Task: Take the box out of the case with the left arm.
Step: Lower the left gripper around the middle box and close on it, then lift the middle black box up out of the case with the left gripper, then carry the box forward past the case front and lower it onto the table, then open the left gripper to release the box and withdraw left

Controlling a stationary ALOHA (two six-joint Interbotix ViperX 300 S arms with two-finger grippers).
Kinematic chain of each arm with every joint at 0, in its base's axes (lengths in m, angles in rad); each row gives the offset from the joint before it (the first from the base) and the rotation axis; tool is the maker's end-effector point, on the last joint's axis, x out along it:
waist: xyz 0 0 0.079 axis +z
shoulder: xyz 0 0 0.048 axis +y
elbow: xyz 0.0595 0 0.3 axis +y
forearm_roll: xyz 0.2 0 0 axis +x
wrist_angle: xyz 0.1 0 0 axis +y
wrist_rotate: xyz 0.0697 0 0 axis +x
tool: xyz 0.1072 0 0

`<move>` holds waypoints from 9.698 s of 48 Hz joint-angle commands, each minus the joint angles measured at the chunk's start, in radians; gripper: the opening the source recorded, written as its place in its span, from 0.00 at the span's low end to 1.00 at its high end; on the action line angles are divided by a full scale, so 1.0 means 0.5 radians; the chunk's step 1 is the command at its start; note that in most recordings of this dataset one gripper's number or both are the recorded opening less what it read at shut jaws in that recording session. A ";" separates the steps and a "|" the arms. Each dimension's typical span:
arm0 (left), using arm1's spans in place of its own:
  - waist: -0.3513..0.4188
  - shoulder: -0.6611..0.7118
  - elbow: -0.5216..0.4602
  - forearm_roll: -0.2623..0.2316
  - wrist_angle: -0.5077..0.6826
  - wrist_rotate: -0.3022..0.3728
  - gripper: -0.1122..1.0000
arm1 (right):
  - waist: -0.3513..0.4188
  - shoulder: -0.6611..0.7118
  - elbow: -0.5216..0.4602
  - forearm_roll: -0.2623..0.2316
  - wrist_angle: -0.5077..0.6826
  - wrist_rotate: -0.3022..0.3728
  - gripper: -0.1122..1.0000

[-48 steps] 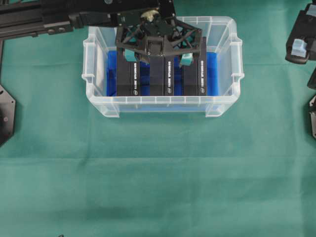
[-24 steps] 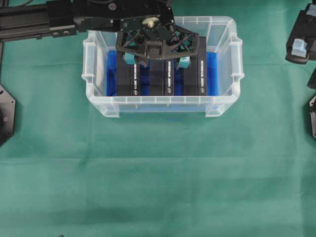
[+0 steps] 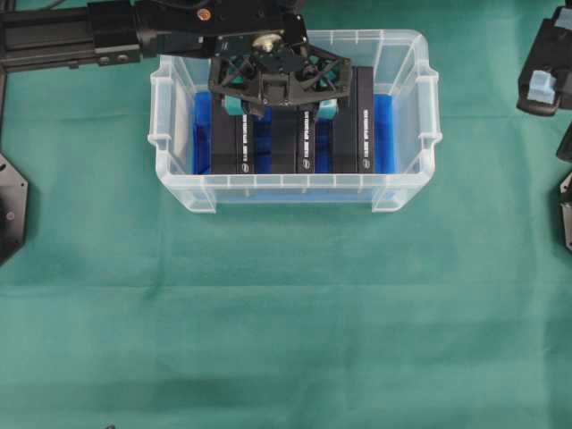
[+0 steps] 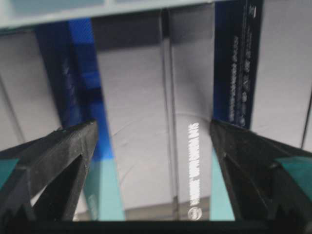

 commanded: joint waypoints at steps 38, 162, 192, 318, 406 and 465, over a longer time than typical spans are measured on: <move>-0.012 0.067 0.021 0.006 -0.095 -0.003 0.82 | -0.003 0.000 -0.034 -0.003 -0.052 0.000 0.10; -0.021 -0.046 -1.252 0.018 1.154 0.009 0.66 | -0.003 -0.015 -0.034 -0.043 -0.052 0.018 0.10; -0.021 -0.052 -1.233 0.018 1.157 0.009 0.66 | -0.003 -0.015 -0.037 -0.043 -0.052 0.025 0.10; -0.991 -0.061 -1.147 0.018 1.117 -0.939 0.66 | -0.003 -0.015 -0.049 -0.043 -0.040 0.025 0.10; -0.960 -0.166 0.383 -0.037 -0.393 -1.019 0.66 | -0.003 -0.015 -0.040 -0.046 -0.052 0.028 0.10; -0.920 -0.273 0.301 -0.018 -0.252 -1.009 0.93 | -0.003 -0.018 -0.043 -0.043 -0.052 0.028 0.10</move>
